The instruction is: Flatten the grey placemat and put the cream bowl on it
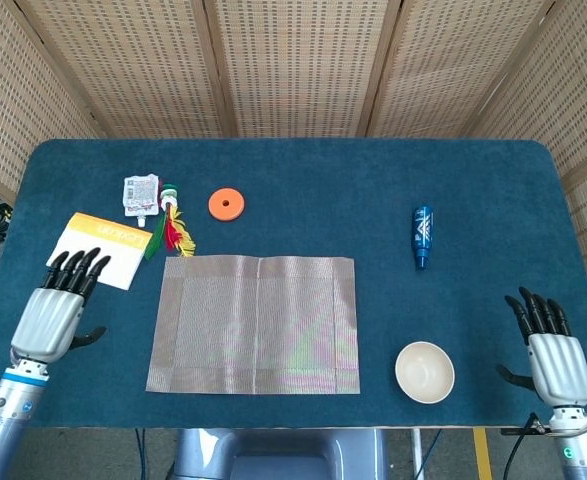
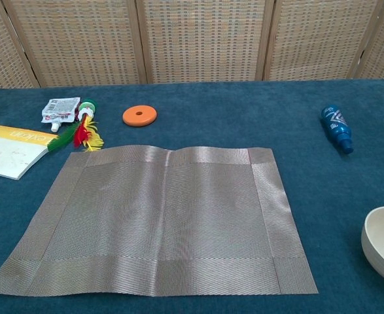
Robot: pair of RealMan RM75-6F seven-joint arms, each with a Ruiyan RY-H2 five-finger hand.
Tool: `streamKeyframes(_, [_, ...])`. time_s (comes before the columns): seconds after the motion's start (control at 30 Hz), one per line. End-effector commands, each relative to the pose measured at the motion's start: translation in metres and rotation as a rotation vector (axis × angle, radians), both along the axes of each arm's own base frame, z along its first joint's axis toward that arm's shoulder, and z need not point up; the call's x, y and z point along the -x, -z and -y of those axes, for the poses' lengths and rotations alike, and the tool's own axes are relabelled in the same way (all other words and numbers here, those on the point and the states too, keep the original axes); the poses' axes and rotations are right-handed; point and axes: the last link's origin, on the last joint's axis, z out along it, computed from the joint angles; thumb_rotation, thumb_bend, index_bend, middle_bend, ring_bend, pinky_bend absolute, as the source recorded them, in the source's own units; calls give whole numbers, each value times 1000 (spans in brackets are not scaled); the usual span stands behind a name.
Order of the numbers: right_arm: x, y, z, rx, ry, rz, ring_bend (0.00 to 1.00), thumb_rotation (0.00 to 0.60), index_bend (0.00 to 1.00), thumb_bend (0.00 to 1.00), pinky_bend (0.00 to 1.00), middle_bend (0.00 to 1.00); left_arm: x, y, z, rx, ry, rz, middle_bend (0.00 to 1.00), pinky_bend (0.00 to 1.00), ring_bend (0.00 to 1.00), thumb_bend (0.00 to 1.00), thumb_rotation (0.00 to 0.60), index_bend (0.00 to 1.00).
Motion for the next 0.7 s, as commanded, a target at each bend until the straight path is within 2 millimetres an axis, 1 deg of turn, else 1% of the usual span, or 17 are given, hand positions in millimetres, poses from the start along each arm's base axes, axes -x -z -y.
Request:
streamKeyframes(0.03, [0, 3, -9, -72, -94, -13, 0, 600, 177, 0, 0, 0, 0, -2, 0, -11, -13, 10, 0, 0, 0, 0, 600, 0])
streamKeyframes(0.2, [6, 12, -21, -241, -225, -15, 0, 600, 211, 0, 0, 0, 2, -9, -2, -39, -22, 20, 0, 0, 0, 0, 600, 0])
streamKeyframes(0.3, [8, 18, -26, -311, -258, 0, 0, 600, 229, 0, 0, 0, 3, -12, -3, -46, -26, 20, 0, 0, 0, 0, 600, 0])
streamKeyframes(0.33, [7, 28, -33, -393, -292, 4, 0, 600, 234, 0, 0, 0, 4, -14, -4, -52, -30, 20, 0, 0, 0, 0, 600, 0])
streamKeyframes(0.47, [7, 43, -30, -444, -341, -12, 0, 600, 243, 0, 0, 0, 4, -14, -4, -50, -32, 21, 0, 0, 0, 0, 600, 0])
streamKeyframes(0.63, [2, 61, -20, -475, -370, -18, 0, 600, 254, 0, 0, 0, 5, -14, -5, -47, -35, 16, 0, 0, 0, 0, 600, 0])
streamKeyframes(0.7, [1, 65, -18, -479, -374, -20, 0, 600, 262, 0, 0, 0, 5, -14, -5, -46, -36, 15, 0, 0, 0, 0, 600, 0])
